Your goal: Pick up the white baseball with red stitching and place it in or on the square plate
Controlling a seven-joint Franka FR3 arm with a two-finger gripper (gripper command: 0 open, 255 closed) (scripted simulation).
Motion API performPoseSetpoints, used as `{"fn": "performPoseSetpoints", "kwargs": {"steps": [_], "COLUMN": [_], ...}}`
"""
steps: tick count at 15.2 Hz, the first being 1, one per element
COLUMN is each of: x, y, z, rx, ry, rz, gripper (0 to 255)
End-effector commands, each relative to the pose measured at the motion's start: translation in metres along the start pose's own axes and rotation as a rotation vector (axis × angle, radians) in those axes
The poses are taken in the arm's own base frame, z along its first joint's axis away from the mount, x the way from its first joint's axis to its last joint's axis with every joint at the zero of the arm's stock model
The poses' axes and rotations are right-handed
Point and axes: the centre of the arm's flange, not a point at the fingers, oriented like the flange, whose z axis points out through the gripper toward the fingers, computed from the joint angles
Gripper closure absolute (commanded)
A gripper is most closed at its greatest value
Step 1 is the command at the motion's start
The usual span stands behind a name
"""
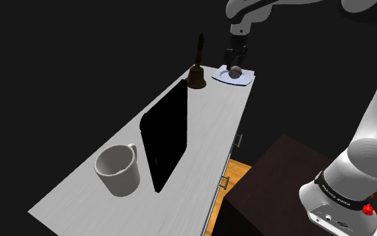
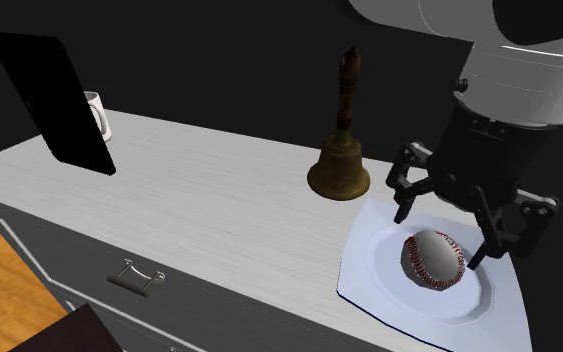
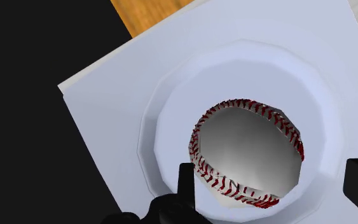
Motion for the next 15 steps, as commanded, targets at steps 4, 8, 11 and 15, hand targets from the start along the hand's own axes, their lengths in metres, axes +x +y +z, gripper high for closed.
{"fn": "performPoseSetpoints", "kwargs": {"steps": [4,8,11,15], "x": [0.000,0.000,0.000,0.000], "y": [0.000,0.000,0.000,0.000], "z": [0.000,-0.050,-0.050,-0.050], "rx": [0.000,0.000,0.000,0.000], "ry": [0.000,0.000,0.000,0.000], "rz": [0.000,0.000,0.000,0.000], "gripper": [0,0,0,0]}}
